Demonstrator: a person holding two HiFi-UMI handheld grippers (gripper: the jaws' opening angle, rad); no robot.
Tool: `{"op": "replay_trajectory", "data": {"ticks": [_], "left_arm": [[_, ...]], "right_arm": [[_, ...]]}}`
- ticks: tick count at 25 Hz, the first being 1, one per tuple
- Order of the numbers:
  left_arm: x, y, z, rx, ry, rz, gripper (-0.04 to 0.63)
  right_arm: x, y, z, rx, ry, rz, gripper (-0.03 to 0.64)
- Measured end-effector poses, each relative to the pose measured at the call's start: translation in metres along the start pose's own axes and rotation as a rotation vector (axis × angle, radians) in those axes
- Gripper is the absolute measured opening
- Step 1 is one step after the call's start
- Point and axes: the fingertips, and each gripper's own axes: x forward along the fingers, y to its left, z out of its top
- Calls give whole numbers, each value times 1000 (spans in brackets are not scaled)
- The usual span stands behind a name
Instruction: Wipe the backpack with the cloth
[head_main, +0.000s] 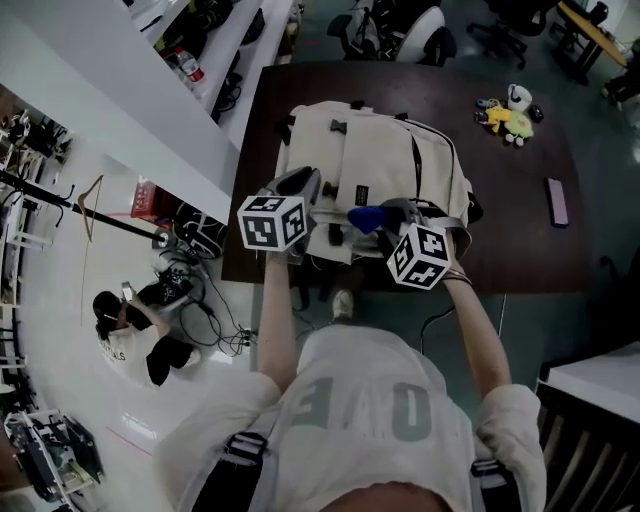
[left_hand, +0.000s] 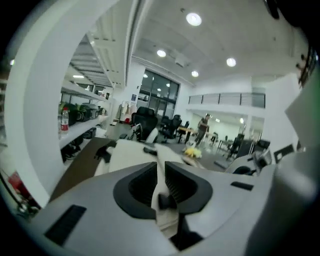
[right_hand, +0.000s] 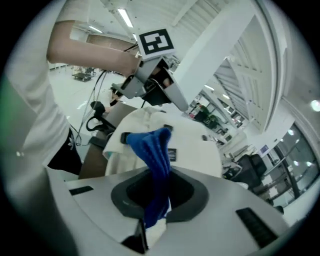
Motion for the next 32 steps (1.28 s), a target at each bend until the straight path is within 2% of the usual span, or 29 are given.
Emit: {"op": "replay_trajectory", "data": {"ticks": [2,4,7,11,13,16,19,21,26,32], "left_arm": [[13,-23,40,-90,-82,-78,51],[36,-44,68,-93,-119,-114,51],[76,-59,72,15,-83,-99,32],[111,-47,38,119,36,-30,21],[119,-32,16,154,74,11,21],[124,-26,6,170,62,27,21],[128,-25,7,169,57,30,17],[130,-24,6,177,61,37,14],[130,-19,4,163,59,42,5],[131,-19,3,175,62,53,5]], "right_arm": [[-14,-52,-10,28,14,-104,38],[-19,-107,-27,62,46,-189,38],[-6,-173,-54,101,99,-251,38],[42,-223,-93,143,207,-224,37],[69,-229,-106,146,251,-182,38],[101,-222,-113,142,274,-130,38],[119,-213,-122,112,290,-152,37],[120,-204,-122,77,290,-162,38],[107,-174,-107,-65,281,-115,37],[85,-137,-107,-137,311,-101,37]]}}
